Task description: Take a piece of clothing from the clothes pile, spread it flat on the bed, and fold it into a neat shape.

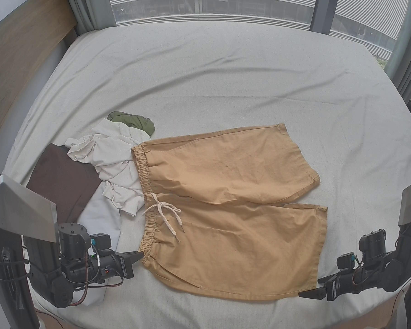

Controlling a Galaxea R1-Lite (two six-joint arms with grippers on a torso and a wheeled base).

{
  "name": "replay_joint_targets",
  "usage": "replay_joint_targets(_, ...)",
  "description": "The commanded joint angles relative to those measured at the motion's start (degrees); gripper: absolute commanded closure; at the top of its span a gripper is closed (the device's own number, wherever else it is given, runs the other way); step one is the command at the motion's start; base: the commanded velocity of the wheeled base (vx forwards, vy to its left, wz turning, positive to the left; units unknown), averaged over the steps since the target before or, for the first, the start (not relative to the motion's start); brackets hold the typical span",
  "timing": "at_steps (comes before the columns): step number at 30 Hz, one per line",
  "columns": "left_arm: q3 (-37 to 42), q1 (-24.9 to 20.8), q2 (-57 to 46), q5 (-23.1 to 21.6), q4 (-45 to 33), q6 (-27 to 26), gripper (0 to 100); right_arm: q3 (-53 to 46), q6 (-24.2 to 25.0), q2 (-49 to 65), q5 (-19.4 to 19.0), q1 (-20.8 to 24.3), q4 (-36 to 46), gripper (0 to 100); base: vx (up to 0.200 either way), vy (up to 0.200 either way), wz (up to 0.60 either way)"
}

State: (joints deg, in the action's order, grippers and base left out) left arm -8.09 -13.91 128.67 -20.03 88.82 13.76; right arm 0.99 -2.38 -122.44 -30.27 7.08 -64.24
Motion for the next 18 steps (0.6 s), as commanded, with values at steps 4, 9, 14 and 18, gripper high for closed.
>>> replay_joint_targets(4,0.0,0.0,0.0,0.0,0.0,0.0,100,-1.0,0.5,-5.0,-0.2,1.1,-3.9,0,0.0,0.0,0.0)
replay_joint_targets(9,0.0,0.0,-0.1,0.0,0.0,0.0,100,-1.0,1.2,-7.4,-0.2,1.4,-5.7,0,0.0,0.0,0.0)
replay_joint_targets(14,0.0,0.0,-0.1,0.0,0.0,0.0,100,-1.0,1.7,-7.3,-0.3,1.4,-6.1,100,0.0,0.0,0.0)
replay_joint_targets(18,0.0,0.0,0.0,0.1,-0.1,0.0,100,-1.0,1.7,-6.8,-1.9,1.3,-5.7,100,0.0,0.0,0.0)
